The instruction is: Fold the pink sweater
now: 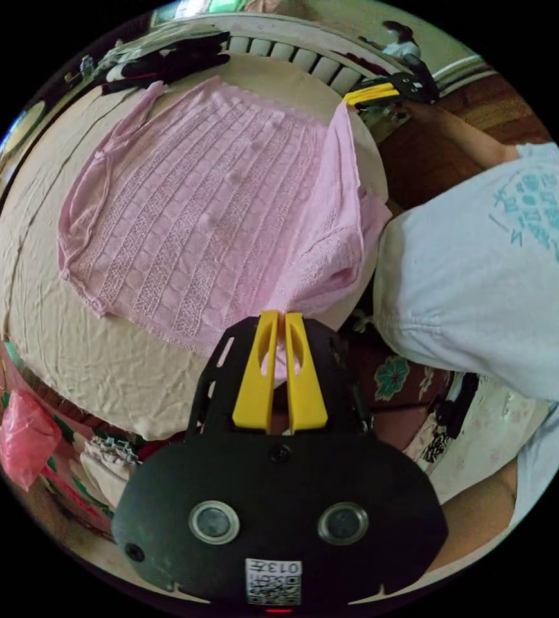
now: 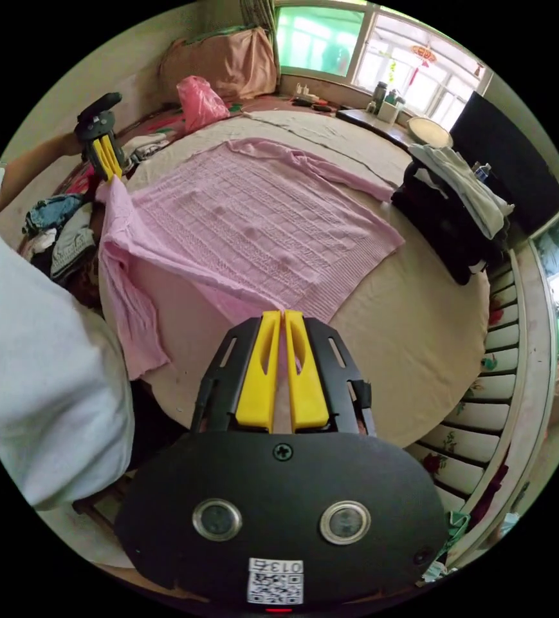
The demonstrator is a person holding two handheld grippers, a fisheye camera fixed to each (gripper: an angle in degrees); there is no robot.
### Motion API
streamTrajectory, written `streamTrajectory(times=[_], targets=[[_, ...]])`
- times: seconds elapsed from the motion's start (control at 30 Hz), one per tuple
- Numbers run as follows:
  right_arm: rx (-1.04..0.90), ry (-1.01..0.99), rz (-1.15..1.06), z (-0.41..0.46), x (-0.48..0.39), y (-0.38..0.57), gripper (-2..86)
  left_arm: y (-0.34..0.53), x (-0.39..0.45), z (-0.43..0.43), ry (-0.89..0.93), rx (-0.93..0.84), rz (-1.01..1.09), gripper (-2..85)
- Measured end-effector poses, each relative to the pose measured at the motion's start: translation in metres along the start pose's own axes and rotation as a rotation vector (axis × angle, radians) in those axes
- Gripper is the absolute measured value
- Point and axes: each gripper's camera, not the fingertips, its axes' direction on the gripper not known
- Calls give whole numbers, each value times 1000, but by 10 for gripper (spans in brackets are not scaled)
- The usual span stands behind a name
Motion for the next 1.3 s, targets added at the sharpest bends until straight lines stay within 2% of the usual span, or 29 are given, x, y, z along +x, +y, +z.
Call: streamTrajectory(times=[0.17, 0.3, 0.43, 0.53, 0.6, 0.73, 0.8, 0.83, 0.97, 1.0, 1.13, 1.3], targets=[[-81, 4, 52, 57, 52, -47, 10, -35, -100, 5, 13, -47, -145, 9], [-163, -63, 166, 103, 87, -68, 18, -47, -143, 18, 49, -62, -247, 18], [-152, -55, 205, 105, 93, -67, 50, -42, -167, 18, 65, -26, -356, 60], [-60, 5, 235, 73, 89, -52, 99, -11, -169, -1, 12, 8, -409, 94], [65, -96, 178, 42, 61, -40, 100, 17, -169, -17, -24, 72, -478, 104], [67, -280, -56, 35, -25, -33, 100, 54, -130, -33, -24, 221, -500, 113], [-9, -323, -175, 53, -76, -30, 104, 51, -110, -17, -86, 126, -500, 122], [-20, -339, -190, 58, -85, -29, 105, 50, -96, -6, -143, 104, -501, 132], [-109, -400, -208, 89, -109, -28, 91, 49, -75, 28, -158, 81, -537, 135], [-123, -380, -213, 95, -110, -30, 77, 47, -75, 32, -165, 65, -541, 132], [-164, -348, -230, 102, -106, -38, 29, 37, -74, 32, -250, 66, -525, 30], [-114, -405, -200, 79, -63, -51, 16, 34, -64, 15, -353, 13, -373, 13]])
